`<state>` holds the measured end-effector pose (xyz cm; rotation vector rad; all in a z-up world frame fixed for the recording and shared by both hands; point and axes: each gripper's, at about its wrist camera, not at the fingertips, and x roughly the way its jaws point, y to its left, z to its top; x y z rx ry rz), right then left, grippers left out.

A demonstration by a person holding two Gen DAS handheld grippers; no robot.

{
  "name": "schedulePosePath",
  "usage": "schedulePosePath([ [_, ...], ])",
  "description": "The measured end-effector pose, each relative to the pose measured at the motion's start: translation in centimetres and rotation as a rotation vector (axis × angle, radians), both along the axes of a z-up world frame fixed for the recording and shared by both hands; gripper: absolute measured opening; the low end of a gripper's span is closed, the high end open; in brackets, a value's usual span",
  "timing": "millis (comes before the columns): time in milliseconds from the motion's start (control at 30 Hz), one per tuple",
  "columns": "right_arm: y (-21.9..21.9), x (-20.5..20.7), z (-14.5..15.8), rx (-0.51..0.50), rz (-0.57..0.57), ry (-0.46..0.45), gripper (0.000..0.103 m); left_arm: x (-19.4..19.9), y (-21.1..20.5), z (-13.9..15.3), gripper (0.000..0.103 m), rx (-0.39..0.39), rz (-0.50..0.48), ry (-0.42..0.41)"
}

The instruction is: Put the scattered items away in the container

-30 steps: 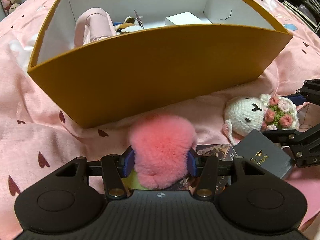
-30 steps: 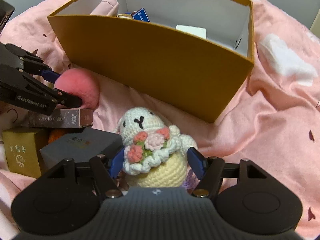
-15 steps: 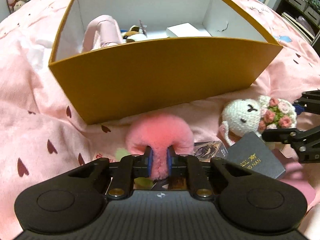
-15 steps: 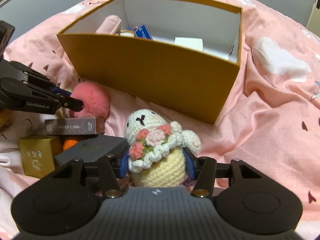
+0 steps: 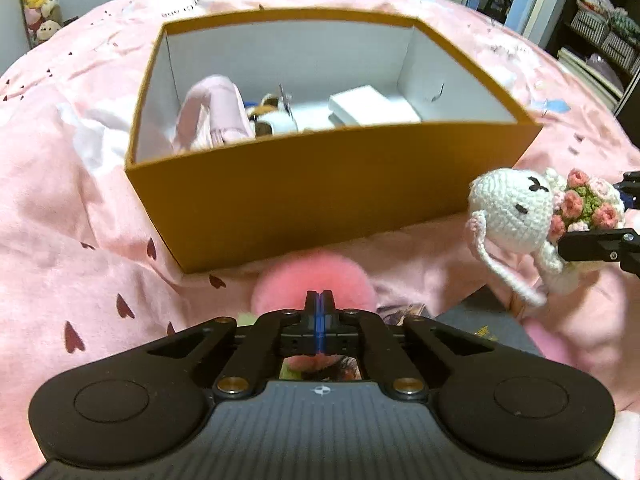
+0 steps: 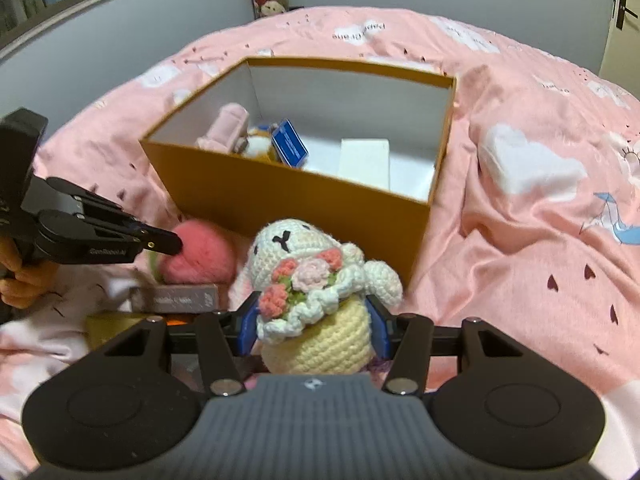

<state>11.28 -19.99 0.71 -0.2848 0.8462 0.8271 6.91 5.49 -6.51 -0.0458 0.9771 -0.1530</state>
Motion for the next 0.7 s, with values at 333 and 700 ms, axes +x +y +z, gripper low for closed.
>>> schedulePosePath([
  [333, 0.5, 0.0, 1.5, 0.042, 0.009, -0.017, 0.056, 0.9, -0.9, -0.7, 0.052, 0.054, -0.04, 0.01],
  [700, 1.6, 1.4, -1.1, 0.048, -0.042, 0.056, 0.057, 3.9, -0.7, -4.5, 0.071, 0.033, 0.013, 0.129],
])
